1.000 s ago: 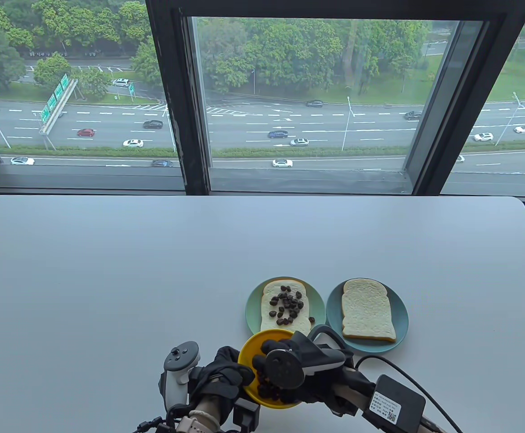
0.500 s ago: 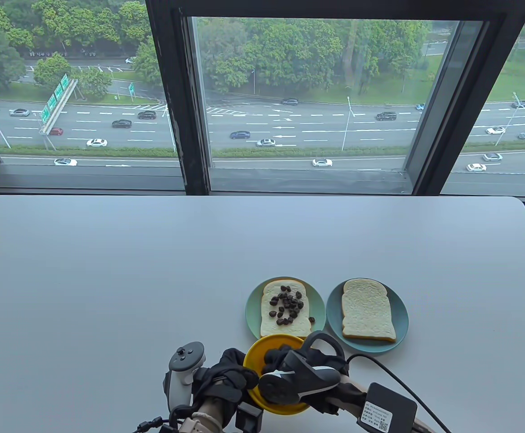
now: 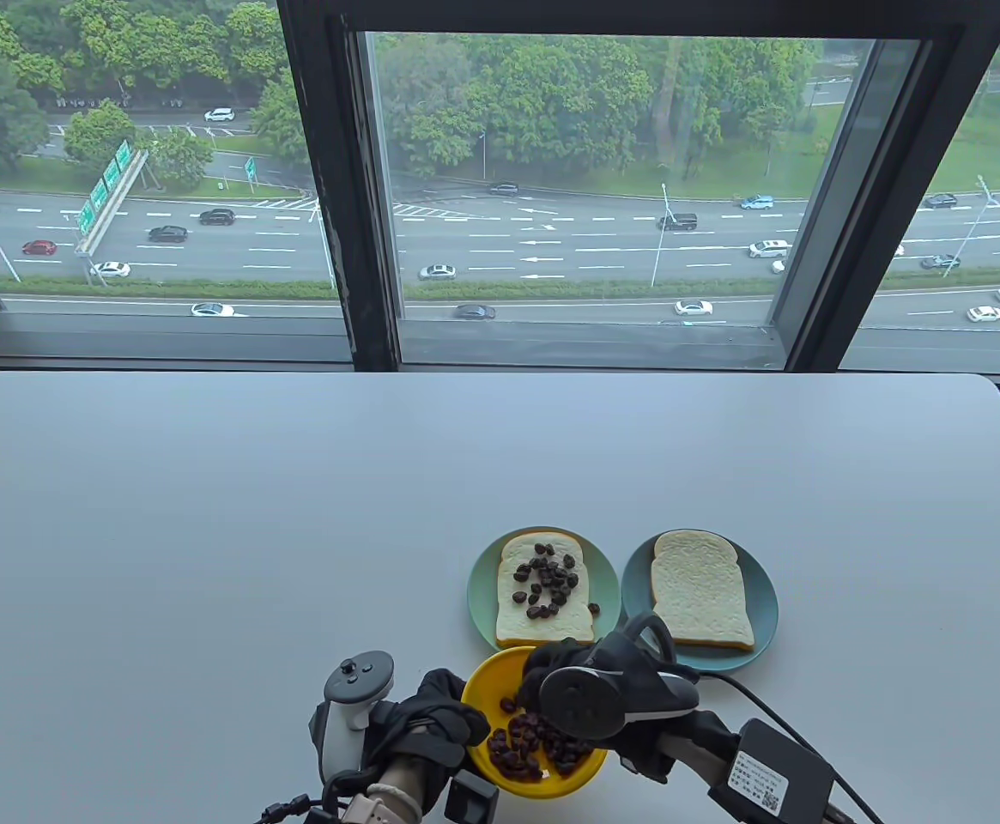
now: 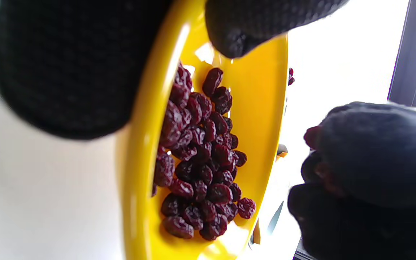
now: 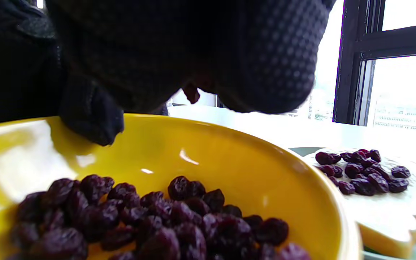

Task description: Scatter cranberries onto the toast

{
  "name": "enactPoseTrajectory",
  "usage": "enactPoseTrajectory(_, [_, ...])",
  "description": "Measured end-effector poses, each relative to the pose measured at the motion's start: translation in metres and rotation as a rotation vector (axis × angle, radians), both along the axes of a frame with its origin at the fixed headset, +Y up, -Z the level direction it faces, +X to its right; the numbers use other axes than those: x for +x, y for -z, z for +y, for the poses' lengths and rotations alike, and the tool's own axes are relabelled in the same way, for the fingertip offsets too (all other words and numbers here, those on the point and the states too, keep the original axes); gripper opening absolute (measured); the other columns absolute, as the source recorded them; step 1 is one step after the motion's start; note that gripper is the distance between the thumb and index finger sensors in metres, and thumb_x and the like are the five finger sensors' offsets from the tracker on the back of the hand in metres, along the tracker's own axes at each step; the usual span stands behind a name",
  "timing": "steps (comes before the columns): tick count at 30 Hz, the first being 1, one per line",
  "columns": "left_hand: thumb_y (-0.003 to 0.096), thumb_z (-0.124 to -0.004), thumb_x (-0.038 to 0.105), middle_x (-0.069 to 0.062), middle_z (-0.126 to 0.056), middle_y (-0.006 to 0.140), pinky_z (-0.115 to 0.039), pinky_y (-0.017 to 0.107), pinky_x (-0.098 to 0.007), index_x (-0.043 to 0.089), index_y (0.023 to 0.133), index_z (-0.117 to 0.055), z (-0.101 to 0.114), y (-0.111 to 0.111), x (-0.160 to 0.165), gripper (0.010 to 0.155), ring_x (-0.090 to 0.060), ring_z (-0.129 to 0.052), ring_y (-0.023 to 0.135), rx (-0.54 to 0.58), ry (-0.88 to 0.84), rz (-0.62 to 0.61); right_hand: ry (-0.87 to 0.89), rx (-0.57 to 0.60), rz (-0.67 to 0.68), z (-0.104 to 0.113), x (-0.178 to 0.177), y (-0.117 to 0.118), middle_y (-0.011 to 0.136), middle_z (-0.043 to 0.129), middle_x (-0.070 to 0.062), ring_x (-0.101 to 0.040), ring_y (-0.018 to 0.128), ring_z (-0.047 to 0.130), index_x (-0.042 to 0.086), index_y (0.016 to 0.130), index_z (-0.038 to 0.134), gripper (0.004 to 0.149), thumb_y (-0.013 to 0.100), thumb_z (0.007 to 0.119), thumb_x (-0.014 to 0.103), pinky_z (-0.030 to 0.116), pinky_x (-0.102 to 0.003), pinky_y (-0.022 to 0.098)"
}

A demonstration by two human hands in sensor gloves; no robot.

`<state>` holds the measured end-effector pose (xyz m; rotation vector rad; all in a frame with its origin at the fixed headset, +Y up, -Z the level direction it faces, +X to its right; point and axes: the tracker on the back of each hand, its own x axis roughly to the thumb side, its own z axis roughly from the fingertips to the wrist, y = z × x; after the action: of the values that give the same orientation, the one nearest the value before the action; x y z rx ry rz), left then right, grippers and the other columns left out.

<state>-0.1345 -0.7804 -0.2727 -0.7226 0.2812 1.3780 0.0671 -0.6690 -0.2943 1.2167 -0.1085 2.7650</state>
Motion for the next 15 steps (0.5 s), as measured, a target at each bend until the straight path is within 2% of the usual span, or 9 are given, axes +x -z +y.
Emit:
enactPoseTrajectory(6, [0.0369,-0.08,0.019,-0.022,-0.068,0.065,-0.097,0.008,-0.036,0.018,0.081,-0.058,-0.002,0.002,0.004,0.049,-0.036,-0.08,0.035,-0.021,-0.015,-0.06,0.041,-0.079,-0.102,0.005,0.001,0.04,0.075,0.083,0.003,-0.016,0.051,0.097,0.036,0.06,0.083,0.037,0.024,0.091,0.031,0.096,-0.011,0.027])
enactPoseTrajectory(12, [0.0369,-0.08,0.019,-0.022,-0.068,0.065,-0.097,0.008,-0.036,0.018,0.081,-0.058,-0.005,0.001,0.009,0.049,-0.037,-0.08,0.035,-0.04,-0.01,-0.106,-0.045,-0.153,-0.154,-0.023,-0.017,0.085,0.076,0.083,0.003,-0.016,0.052,0.097,0.036,0.06,0.083,0.038,0.024,0.091,0.031,0.096,-0.012,0.028])
enactPoseTrajectory(15, [0.0368,-0.08,0.019,-0.022,-0.068,0.065,-0.097,0.008,-0.036,0.018,0.081,-0.058,-0.005,0.003,0.009,0.049,-0.036,-0.08,0.035,-0.041,-0.021,-0.109,-0.105,-0.16,-0.158,-0.038,-0.027,0.098,0.076,0.083,0.004,-0.016,0.052,0.097,0.036,0.06,0.082,0.038,0.024,0.091,0.031,0.096,-0.012,0.028])
